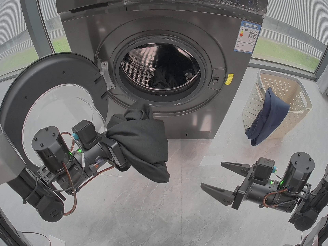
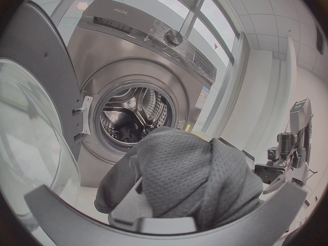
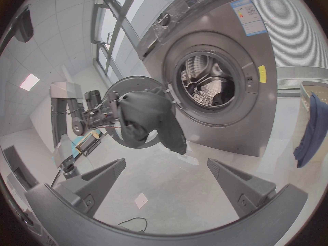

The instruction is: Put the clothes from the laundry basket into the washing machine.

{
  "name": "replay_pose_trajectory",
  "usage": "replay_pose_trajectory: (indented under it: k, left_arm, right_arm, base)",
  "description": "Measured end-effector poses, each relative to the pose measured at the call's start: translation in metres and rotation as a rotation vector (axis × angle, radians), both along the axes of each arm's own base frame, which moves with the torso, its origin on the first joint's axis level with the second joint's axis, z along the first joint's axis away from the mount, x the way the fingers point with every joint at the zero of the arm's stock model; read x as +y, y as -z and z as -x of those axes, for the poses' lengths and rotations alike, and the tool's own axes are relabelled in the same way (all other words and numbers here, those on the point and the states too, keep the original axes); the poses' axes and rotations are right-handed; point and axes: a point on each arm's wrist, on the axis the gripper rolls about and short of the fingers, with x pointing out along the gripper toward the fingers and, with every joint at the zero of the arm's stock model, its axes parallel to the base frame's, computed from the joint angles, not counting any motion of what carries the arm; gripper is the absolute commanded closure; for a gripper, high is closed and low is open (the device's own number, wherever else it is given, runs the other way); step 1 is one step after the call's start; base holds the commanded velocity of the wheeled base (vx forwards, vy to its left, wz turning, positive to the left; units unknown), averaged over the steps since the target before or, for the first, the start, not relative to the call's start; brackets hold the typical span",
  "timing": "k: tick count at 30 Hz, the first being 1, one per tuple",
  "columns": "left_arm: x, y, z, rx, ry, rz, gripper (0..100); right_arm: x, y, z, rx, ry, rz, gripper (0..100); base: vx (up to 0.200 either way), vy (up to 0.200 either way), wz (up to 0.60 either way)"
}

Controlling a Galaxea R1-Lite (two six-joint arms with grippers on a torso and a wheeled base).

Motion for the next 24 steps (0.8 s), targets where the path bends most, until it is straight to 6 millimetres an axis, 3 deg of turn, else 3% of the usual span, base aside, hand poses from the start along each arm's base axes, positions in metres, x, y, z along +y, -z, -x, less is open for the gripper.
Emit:
replay_pose_trajectory:
  k: [14, 24]
  left_arm:
    - [0.001, 0.009, 0.008, 0.038, 0.018, -0.023, 100]
    - [-0.002, 0.012, 0.013, 0.046, 0.048, -0.036, 100]
  right_arm:
    - [-0.002, 0.017, -0.013, 0.073, 0.119, 0.023, 0]
    - [0.0, 0.022, -0.014, 0.092, 0.115, 0.037, 0]
  base:
    - [0.0, 0.0, 0.0]
    - [0.2, 0.0, 0.0]
